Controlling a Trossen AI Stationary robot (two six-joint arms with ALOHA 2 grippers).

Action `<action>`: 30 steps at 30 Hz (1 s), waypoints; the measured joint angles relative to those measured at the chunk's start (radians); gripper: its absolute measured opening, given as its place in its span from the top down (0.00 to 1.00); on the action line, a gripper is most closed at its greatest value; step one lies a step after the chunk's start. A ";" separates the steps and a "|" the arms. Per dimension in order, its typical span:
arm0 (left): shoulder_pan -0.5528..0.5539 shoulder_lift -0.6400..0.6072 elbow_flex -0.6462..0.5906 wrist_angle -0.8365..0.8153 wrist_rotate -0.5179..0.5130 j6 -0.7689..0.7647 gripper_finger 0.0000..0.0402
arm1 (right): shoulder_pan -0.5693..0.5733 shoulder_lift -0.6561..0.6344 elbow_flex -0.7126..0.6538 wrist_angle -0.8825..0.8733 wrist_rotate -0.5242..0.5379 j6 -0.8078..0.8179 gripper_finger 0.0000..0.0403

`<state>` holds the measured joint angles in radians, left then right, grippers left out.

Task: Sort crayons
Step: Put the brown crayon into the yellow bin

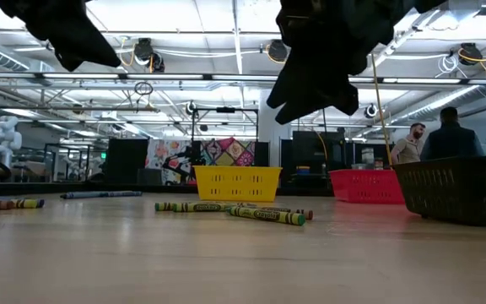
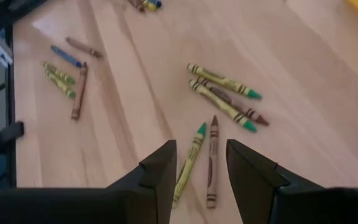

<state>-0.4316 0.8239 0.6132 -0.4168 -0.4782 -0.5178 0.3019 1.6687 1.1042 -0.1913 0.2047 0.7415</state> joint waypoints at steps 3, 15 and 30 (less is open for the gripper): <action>0.000 0.013 0.000 0.000 0.000 0.007 0.78 | 0.016 0.014 0.000 0.000 0.000 -0.008 0.68; 0.000 0.014 0.000 0.000 0.000 0.007 0.78 | 0.026 0.050 0.000 0.003 0.009 -0.078 0.68; 0.000 0.014 0.000 -0.013 0.000 0.007 0.78 | 0.024 0.163 -0.001 0.043 0.008 -0.087 0.68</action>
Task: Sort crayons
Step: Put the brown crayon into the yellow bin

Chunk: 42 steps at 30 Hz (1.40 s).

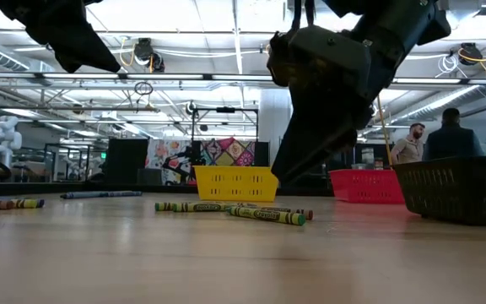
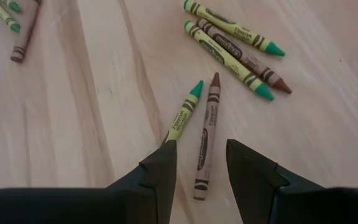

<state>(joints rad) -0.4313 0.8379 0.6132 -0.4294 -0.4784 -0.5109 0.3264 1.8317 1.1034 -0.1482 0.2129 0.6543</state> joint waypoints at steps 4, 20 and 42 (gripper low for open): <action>0.000 0.000 0.000 0.001 0.000 0.000 0.78 | 0.000 0.000 0.000 -0.005 -0.002 -0.014 0.68; 0.000 0.000 0.000 0.000 0.009 0.023 0.78 | 0.001 0.077 0.000 0.009 -0.001 0.041 0.68; -0.001 0.000 0.000 -0.008 0.036 0.029 0.78 | -0.025 0.082 0.003 -0.135 0.040 0.120 0.68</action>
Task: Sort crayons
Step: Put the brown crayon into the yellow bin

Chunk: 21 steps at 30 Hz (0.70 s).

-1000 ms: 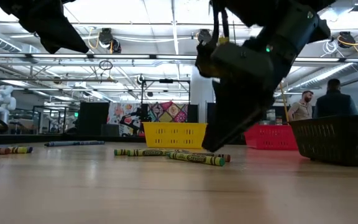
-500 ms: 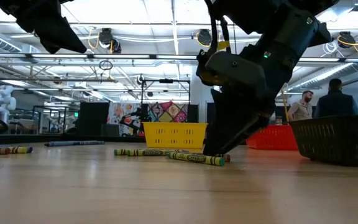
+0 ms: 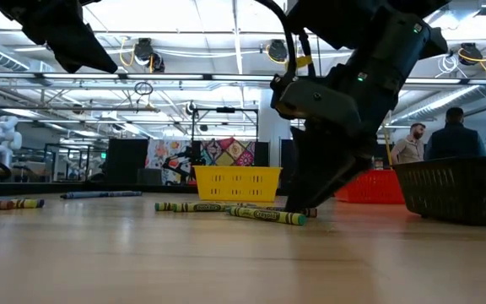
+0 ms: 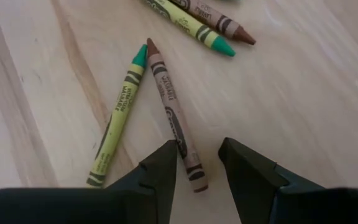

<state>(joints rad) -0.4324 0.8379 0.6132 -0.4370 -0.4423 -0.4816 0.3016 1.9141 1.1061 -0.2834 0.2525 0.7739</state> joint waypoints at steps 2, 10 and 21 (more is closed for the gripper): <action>0.000 0.000 0.000 0.000 0.000 0.000 0.78 | 0.000 0.000 -0.002 0.026 -0.011 -0.030 0.68; 0.000 0.000 0.000 0.000 0.000 0.000 0.78 | -0.015 0.000 -0.001 0.014 -0.043 -0.052 0.70; 0.000 0.000 0.000 0.000 0.000 0.000 0.78 | -0.019 0.002 -0.002 0.006 -0.044 -0.060 0.94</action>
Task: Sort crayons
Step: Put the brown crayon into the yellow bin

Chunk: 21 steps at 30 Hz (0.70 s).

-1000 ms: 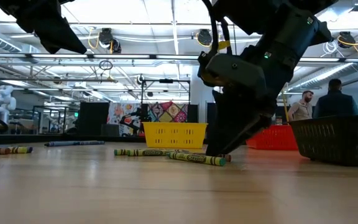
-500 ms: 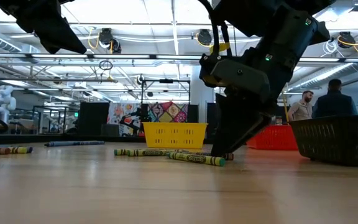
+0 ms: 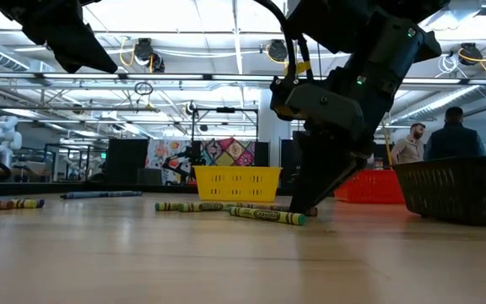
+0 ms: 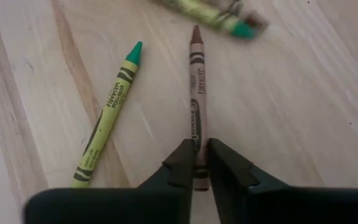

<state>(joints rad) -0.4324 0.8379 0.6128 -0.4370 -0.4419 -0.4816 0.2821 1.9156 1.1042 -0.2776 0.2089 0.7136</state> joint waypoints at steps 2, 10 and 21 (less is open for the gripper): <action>0.000 0.000 0.000 0.000 0.000 0.000 0.78 | 0.000 0.000 0.000 -0.006 0.000 -0.002 0.98; 0.000 0.000 0.000 0.000 0.000 0.000 0.78 | -0.003 0.001 0.000 -0.016 -0.070 -0.049 0.99; 0.000 0.000 0.000 -0.002 0.000 0.000 0.78 | -0.002 -0.033 -0.002 -0.019 -0.081 -0.056 1.00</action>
<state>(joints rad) -0.4320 0.8379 0.6128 -0.4388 -0.4419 -0.4816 0.2798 1.8829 1.1026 -0.2971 0.1283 0.6579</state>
